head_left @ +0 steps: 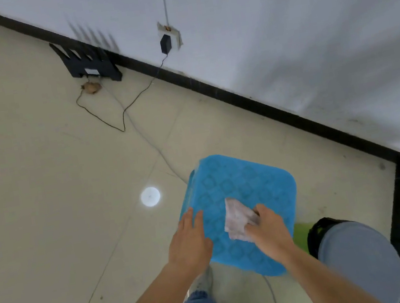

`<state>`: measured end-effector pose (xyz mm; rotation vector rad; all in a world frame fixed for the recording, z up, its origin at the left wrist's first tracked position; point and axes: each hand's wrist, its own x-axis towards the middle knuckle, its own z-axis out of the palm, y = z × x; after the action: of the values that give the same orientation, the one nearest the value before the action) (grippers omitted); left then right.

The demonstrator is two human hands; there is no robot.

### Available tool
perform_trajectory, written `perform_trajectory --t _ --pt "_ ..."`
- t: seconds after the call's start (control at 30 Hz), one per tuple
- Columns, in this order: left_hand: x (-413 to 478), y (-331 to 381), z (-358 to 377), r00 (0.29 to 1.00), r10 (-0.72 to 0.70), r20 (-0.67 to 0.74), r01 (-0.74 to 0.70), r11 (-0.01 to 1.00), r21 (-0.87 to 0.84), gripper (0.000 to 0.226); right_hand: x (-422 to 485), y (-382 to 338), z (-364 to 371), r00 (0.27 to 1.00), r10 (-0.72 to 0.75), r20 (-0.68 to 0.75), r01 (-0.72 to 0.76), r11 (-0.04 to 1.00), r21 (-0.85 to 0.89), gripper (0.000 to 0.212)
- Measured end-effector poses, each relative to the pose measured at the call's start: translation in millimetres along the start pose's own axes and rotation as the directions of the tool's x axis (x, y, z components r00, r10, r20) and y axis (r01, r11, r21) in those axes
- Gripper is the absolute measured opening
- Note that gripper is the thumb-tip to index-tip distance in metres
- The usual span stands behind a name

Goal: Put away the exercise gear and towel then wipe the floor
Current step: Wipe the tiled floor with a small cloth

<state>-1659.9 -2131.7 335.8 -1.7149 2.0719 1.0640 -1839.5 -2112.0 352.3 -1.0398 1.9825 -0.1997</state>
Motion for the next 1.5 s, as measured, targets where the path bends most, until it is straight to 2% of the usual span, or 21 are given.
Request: perform_trajectory --t 0.2,0.33,0.47,0.67,0.8,0.97,1.07,1.17,1.37,1.5 --pt "-92 -10 -35 0.972 -0.146 -0.185 0.119 0.981 -0.152 0.062 -73 -67 -11 0.966 -0.218 0.135 0.232 0.969 -0.090 0.015" --pt "-190 -31 -65 0.901 -0.310 -0.303 0.226 0.932 -0.284 0.062 -135 -137 -12 0.893 -0.397 0.213 0.441 0.866 -0.235 0.023" --pt "-302 -78 -98 0.775 -0.479 -0.412 0.294 0.851 -0.436 0.063 -223 -219 18 0.757 -0.576 0.310 0.649 0.719 -0.248 0.028" --pt "-491 -193 -118 0.513 -0.669 -0.538 0.360 0.736 -0.573 0.063 -392 -326 132 0.492 -0.716 0.494 0.868 0.448 -0.216 0.033" --pt "-626 -284 -103 0.336 -0.742 -0.580 0.392 0.670 -0.630 0.061 -515 -386 233 0.322 -0.734 0.598 0.945 0.290 -0.152 0.038" --pt "-816 -395 -53 0.128 -0.805 -0.579 0.459 0.566 -0.684 0.058 -686 -421 378 0.147 -0.741 0.656 0.986 0.163 -0.037 0.033" --pt "-921 -450 -14 -0.003 -0.853 -0.522 0.509 0.448 -0.735 0.059 -785 -417 463 0.023 -0.702 0.712 0.996 0.081 0.047 0.035" --pt "-1010 -493 25 -0.138 -0.887 -0.441 0.485 0.327 -0.811 0.060 -876 -411 543 -0.103 -0.617 0.780 0.993 -0.023 0.113 0.032" --pt "-1162 -575 97 -0.341 -0.879 -0.333 0.441 0.164 -0.882 0.060 -1051 -408 688 -0.314 -0.494 0.811 0.949 -0.178 0.260 0.030" --pt "-1261 -647 140 -0.442 -0.854 -0.274 0.416 0.075 -0.906 0.059 -1159 -403 789 -0.431 -0.393 0.812 0.898 -0.279 0.341 0.024"
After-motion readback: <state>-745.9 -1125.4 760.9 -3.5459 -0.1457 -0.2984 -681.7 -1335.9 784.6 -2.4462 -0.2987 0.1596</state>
